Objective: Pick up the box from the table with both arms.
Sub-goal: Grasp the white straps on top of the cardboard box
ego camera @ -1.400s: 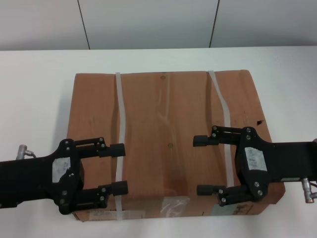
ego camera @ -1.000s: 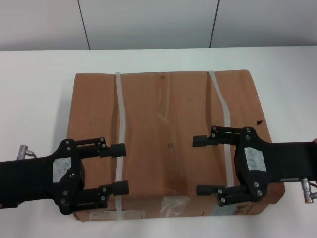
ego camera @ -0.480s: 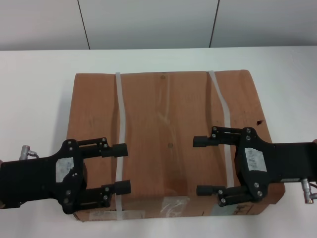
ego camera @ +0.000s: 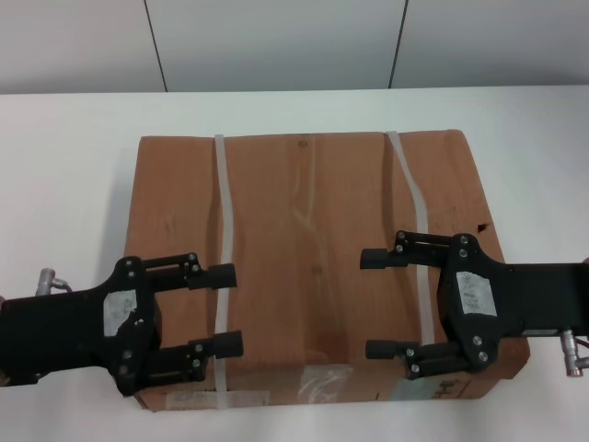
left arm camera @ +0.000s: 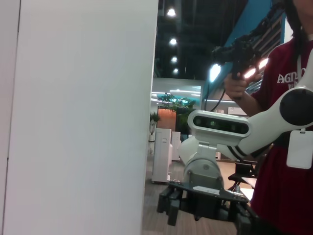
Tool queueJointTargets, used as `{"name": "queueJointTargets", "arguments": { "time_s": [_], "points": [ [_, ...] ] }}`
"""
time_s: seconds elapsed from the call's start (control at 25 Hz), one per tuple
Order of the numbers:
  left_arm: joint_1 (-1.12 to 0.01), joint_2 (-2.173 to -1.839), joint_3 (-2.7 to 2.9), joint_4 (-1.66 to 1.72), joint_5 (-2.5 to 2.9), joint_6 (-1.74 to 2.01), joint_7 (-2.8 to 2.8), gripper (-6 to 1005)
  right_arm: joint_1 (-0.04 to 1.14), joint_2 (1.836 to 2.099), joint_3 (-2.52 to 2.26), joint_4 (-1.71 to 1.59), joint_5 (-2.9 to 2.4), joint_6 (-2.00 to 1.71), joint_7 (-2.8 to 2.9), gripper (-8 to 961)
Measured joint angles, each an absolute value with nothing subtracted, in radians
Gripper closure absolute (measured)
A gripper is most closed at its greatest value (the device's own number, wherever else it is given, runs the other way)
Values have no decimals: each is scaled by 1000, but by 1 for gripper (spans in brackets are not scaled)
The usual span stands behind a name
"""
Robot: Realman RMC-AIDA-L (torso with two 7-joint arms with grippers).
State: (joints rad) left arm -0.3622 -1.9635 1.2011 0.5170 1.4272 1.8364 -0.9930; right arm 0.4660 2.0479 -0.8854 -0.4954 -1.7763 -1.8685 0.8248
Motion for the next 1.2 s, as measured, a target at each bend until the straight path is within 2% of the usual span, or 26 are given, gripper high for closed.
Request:
{"name": "queueJointTargets", "arguments": {
  "time_s": [0.44,0.56,0.68,0.84,1.2],
  "points": [
    [-358,-1971,1172,513,1421,1811,-994,359,463,2050,-849,-487,-1776,-1822,831,127],
    [-356,-1975,1151,508,1421,1792,-1003,360,452,2058,-771,-482,-1776,-1746,875,128],
    [-336,-2011,1077,504,1420,1627,-1068,360,440,2063,-660,-459,-1776,-1656,924,128],
    [-316,-2036,1051,500,1419,1493,-1093,361,437,2064,-563,-396,-1776,-1537,948,128],
    [-322,-2039,1049,439,1368,1341,-1118,364,432,2068,-532,-306,-1722,-1342,1026,129]
  ]
}}
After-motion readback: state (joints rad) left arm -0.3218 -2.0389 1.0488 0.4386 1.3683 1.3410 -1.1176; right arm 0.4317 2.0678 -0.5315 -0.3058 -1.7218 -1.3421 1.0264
